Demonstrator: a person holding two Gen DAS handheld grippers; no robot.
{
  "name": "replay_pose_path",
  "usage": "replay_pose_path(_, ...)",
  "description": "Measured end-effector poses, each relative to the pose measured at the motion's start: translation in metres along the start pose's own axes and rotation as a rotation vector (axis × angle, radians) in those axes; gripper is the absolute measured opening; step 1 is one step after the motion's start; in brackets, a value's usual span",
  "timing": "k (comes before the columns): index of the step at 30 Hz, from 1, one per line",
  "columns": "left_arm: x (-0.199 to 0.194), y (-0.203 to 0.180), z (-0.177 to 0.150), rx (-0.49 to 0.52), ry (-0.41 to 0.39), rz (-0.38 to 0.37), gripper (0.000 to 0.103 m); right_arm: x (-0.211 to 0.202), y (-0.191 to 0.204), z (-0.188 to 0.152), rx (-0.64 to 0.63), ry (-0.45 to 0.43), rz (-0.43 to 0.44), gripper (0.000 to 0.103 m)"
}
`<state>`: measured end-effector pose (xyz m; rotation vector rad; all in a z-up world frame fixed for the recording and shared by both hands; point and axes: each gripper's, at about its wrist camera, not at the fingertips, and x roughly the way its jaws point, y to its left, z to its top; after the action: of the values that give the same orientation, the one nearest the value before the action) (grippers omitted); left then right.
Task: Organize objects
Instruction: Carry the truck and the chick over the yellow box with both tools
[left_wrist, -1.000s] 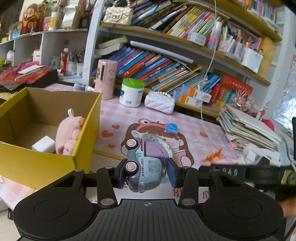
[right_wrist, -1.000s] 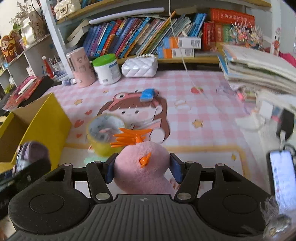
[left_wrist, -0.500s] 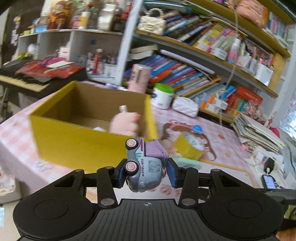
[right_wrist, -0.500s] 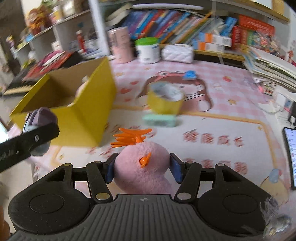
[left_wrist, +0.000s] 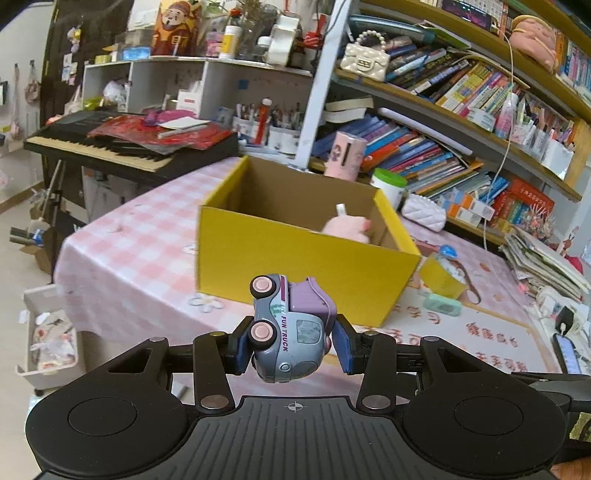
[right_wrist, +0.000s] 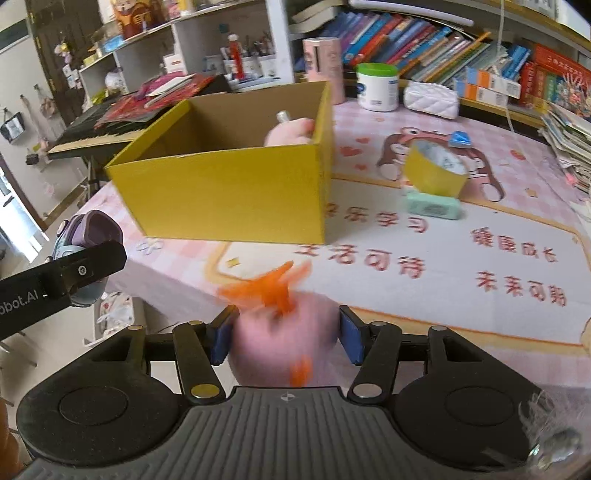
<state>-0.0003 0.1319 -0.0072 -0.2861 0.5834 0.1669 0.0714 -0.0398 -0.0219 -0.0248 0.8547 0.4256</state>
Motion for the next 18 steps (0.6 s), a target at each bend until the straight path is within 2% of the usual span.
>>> replay_pose_path(9,-0.016,0.023,0.007,0.012,-0.042,-0.006,0.042,-0.010,0.035,-0.002,-0.016,-0.058,0.018,0.052)
replay_pose_path(18,-0.010,0.025,0.010,0.008,-0.043,-0.045,0.042,-0.016,0.043,0.002,-0.053,-0.084,-0.015,0.052)
